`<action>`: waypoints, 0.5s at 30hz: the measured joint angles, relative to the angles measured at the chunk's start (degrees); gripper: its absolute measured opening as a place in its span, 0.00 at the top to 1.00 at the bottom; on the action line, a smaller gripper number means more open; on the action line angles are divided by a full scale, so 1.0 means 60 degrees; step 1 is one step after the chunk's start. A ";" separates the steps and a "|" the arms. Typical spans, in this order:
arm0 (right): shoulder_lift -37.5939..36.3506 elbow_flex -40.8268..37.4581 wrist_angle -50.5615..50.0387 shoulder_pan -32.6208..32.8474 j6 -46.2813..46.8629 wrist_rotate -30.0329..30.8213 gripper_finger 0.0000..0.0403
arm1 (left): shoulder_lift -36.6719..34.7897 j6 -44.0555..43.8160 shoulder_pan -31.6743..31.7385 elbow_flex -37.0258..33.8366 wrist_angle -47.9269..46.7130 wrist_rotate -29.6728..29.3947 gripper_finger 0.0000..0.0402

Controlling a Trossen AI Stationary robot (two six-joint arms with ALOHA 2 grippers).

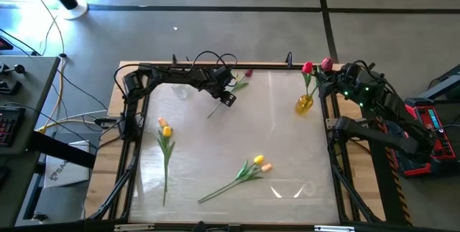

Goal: Sort flowers into vase by color
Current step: Put the dark red tulip into the yellow vase

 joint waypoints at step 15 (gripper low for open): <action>0.0000 0.0000 -0.0072 0.0000 0.0646 -0.0127 0.58 | 0.0076 0.0700 -0.0169 -0.0009 -0.0122 -0.0567 0.94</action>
